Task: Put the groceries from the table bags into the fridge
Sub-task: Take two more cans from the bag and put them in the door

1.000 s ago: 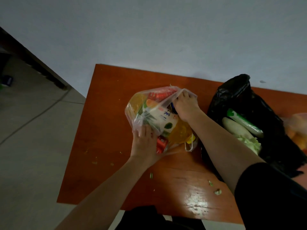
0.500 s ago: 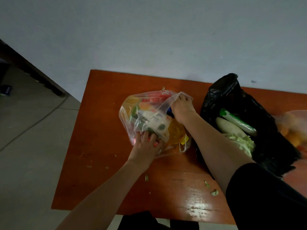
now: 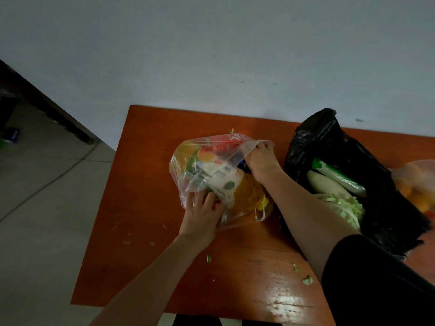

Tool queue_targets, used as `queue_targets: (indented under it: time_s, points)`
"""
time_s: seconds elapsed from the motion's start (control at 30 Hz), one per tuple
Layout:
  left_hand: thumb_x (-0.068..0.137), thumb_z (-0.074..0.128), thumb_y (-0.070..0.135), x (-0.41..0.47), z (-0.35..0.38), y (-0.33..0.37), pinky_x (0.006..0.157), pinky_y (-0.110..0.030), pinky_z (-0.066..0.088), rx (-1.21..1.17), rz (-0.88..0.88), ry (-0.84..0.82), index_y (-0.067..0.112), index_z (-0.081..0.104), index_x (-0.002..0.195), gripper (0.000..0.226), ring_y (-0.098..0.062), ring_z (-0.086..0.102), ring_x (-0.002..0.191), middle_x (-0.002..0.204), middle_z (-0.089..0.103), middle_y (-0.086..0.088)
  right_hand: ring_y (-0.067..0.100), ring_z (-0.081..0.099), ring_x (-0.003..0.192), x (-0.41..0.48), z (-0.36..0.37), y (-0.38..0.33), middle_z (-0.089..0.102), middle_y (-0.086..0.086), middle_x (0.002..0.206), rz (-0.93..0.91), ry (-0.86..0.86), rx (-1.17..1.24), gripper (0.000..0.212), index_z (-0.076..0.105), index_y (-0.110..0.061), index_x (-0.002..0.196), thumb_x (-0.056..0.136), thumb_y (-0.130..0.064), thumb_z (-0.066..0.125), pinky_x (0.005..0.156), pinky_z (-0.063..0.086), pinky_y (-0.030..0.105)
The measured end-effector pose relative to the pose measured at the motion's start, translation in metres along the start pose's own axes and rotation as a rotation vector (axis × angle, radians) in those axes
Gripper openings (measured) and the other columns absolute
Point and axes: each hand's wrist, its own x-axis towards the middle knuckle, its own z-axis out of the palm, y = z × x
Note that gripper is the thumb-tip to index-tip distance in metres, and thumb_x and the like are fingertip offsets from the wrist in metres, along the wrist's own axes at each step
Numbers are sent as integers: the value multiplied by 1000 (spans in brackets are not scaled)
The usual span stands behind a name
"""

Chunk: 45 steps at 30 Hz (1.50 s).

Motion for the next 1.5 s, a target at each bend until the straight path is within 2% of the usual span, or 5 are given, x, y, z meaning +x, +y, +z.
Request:
queue_targets:
  time_s: [0.23,0.5,0.93,1.23,1.5]
  points:
    - [67,64,74,-10,-17,-6,112,-44,34,-311,-153,201,20,48,124,80,-23,45,127,129,54,1,38,41,134,-23,0,6,42,19,146,-4,131,157,74,28,-7,151,88,-16,66,114,29,57]
    - [56,85,57,-21,-46,-3,88,-35,48,-638,-387,301,28,51,106,67,-9,54,99,104,58,14,29,52,126,-72,-11,7,50,9,139,46,255,854,71,40,-12,141,84,-31,77,100,49,43]
    - [72,78,51,-5,-142,71,95,-33,47,-723,-50,699,21,60,120,60,-3,53,110,116,65,7,11,53,119,-207,22,59,50,-8,130,431,865,1427,77,43,-24,137,74,-41,85,96,53,35]
    - [86,59,62,27,-163,208,96,-38,53,-1139,208,353,35,38,139,62,-10,56,119,134,53,7,16,58,120,-356,104,99,57,-2,131,954,1174,1665,71,47,-28,138,81,-61,72,99,52,46]
    - [90,63,49,-33,-168,388,82,-37,55,-1575,65,-154,24,43,140,59,-23,62,108,127,58,-7,2,61,99,-542,172,96,55,-21,119,1247,1448,1741,59,36,-34,141,90,-34,65,69,55,14]
